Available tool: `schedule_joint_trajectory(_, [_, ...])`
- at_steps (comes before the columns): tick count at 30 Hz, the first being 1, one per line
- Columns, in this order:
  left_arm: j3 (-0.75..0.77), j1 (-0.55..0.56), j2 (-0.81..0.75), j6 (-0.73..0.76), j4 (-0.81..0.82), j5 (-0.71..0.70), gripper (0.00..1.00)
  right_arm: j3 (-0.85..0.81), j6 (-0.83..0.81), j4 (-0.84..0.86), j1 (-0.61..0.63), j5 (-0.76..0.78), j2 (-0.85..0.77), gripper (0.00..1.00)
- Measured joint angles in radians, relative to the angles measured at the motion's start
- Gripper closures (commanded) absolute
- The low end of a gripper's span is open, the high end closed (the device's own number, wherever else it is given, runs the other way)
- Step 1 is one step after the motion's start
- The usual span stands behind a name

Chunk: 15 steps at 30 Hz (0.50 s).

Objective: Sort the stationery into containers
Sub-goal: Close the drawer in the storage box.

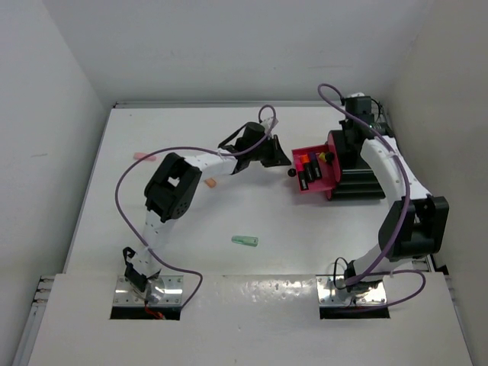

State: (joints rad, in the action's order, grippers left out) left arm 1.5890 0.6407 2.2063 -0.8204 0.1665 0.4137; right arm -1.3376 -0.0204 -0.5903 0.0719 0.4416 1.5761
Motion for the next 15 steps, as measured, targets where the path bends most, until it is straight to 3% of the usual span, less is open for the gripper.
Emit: schedule_joint_trajectory(15, [0.047,0.021,0.098,-0.030,0.039,0.012,1.00,-0.025,0.031,-0.022,-0.027,-0.128,0.002,1.00])
